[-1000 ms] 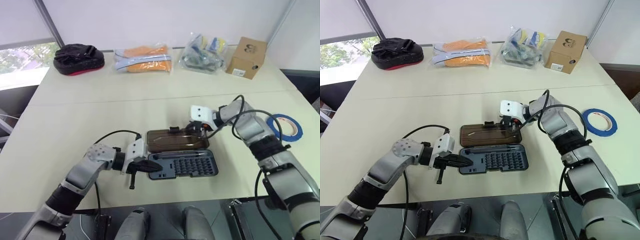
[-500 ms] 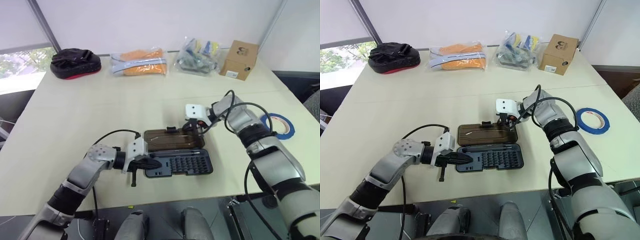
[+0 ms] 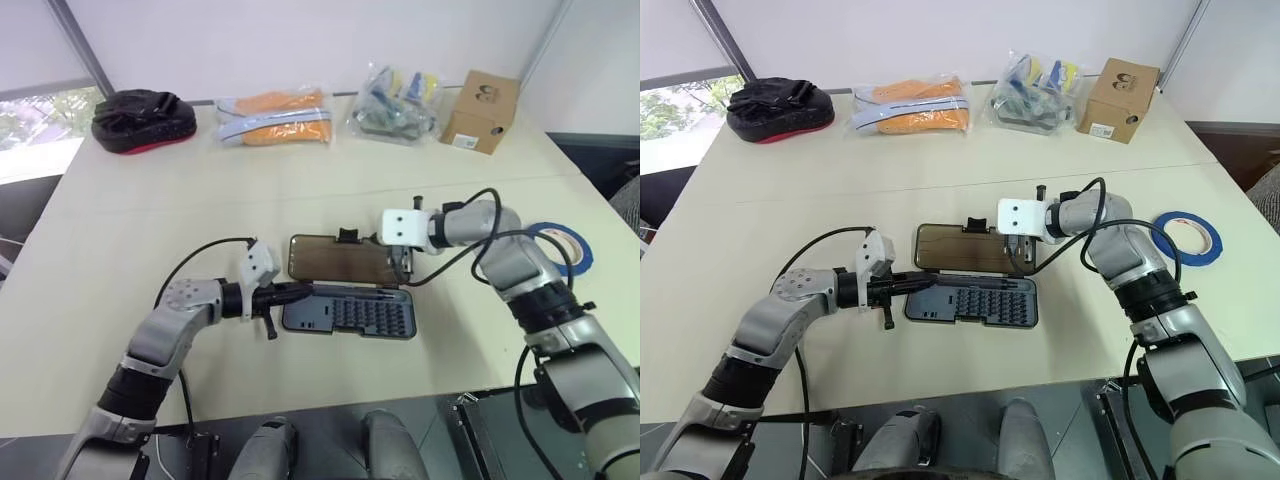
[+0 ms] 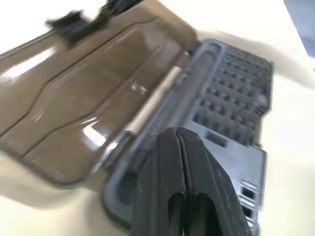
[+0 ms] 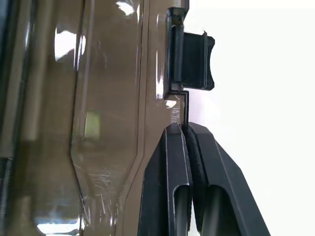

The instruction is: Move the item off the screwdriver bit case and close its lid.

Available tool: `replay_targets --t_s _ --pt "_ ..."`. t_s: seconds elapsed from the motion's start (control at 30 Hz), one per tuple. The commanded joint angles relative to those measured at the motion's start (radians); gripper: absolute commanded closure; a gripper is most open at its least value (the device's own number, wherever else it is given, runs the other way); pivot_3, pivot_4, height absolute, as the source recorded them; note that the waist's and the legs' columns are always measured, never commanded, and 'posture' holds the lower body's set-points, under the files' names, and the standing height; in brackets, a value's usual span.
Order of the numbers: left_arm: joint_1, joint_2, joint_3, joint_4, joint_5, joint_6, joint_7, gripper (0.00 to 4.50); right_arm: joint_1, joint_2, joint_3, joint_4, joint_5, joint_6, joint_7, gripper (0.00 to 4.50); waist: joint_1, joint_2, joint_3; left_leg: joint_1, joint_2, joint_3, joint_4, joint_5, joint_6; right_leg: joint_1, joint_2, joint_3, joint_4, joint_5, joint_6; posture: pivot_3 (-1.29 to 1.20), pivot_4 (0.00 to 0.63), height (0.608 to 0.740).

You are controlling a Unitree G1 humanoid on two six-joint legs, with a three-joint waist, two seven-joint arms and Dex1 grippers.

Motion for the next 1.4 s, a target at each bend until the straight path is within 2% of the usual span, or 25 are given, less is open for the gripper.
replay_targets --t_s 0.03,0.3,0.43,0.67,0.83,1.27,1.37,1.4 --pt "-0.037 -0.02 0.089 -0.051 -0.076 0.045 0.041 4.5 0.019 -0.013 -0.03 -0.122 -0.002 0.011 -0.026 4.47 0.001 0.0 0.0 0.0 0.0 0.0 0.0 0.0 0.0 0.0 0.0 0.0 0.0 0.0 0.0 0.0 0.15 0.74" --pt "-0.159 -0.063 0.268 -0.045 -0.23 0.149 0.154 4.5 0.046 -0.019 -0.022 -0.183 -0.035 -0.001 -0.075 4.47 0.006 -0.001 0.0 -0.001 0.0 0.0 0.002 0.0 0.0 0.0 0.0 0.0 0.0 0.0 0.0 0.0 0.15 0.74" --pt "-0.195 -0.05 0.301 0.028 -0.208 0.132 0.194 4.5 0.048 -0.018 -0.023 -0.189 -0.044 -0.003 -0.085 4.47 0.006 -0.001 0.0 -0.001 0.0 0.0 0.002 0.0 0.0 0.0 0.0 0.0 0.0 0.0 0.0 0.0 0.15 0.74" --pt "-0.217 -0.073 0.273 0.224 -0.085 -0.007 0.262 4.5 0.047 -0.017 -0.03 -0.216 -0.043 0.008 -0.088 4.47 0.006 -0.001 0.0 -0.001 -0.001 0.0 0.002 0.0 0.0 0.0 0.0 0.0 0.0 0.0 0.0 0.0 0.15 0.74" --pt "-0.205 -0.082 0.193 0.334 0.007 -0.115 0.202 4.5 0.064 -0.015 -0.032 -0.257 -0.038 0.029 -0.091 4.47 0.007 -0.001 0.001 -0.001 -0.001 0.0 0.003 0.0 0.0 0.0 0.0 0.0 0.0 0.0 0.0 0.0 0.15 0.74" --pt "-0.201 -0.095 0.118 0.327 0.001 -0.069 0.04 4.5 0.063 -0.023 -0.031 -0.267 -0.047 0.044 -0.1 4.47 0.007 -0.001 0.001 -0.002 -0.001 0.001 0.003 0.0 0.0 0.0 0.0 0.0 0.0 0.0 0.0 0.0 0.15 0.74" --pt "-0.201 -0.099 0.125 0.322 0.002 -0.056 0.035 4.5 0.06 -0.028 -0.034 -0.268 -0.046 0.051 -0.094 3.58 0.008 -0.001 0.001 -0.002 -0.001 0.001 0.003 0.0 0.0 0.001 0.0 0.0 0.0 0.0 0.0 0.0 0.15 0.74" --pt "-0.201 -0.1 0.126 0.321 0.003 -0.054 0.034 4.5 0.058 -0.03 -0.035 -0.268 -0.047 0.055 -0.091 3.08 0.008 -0.001 0.001 -0.002 -0.001 0.001 0.003 0.0 0.0 0.001 0.0 0.0 0.0 0.0 0.0 0.0 0.15 0.74"
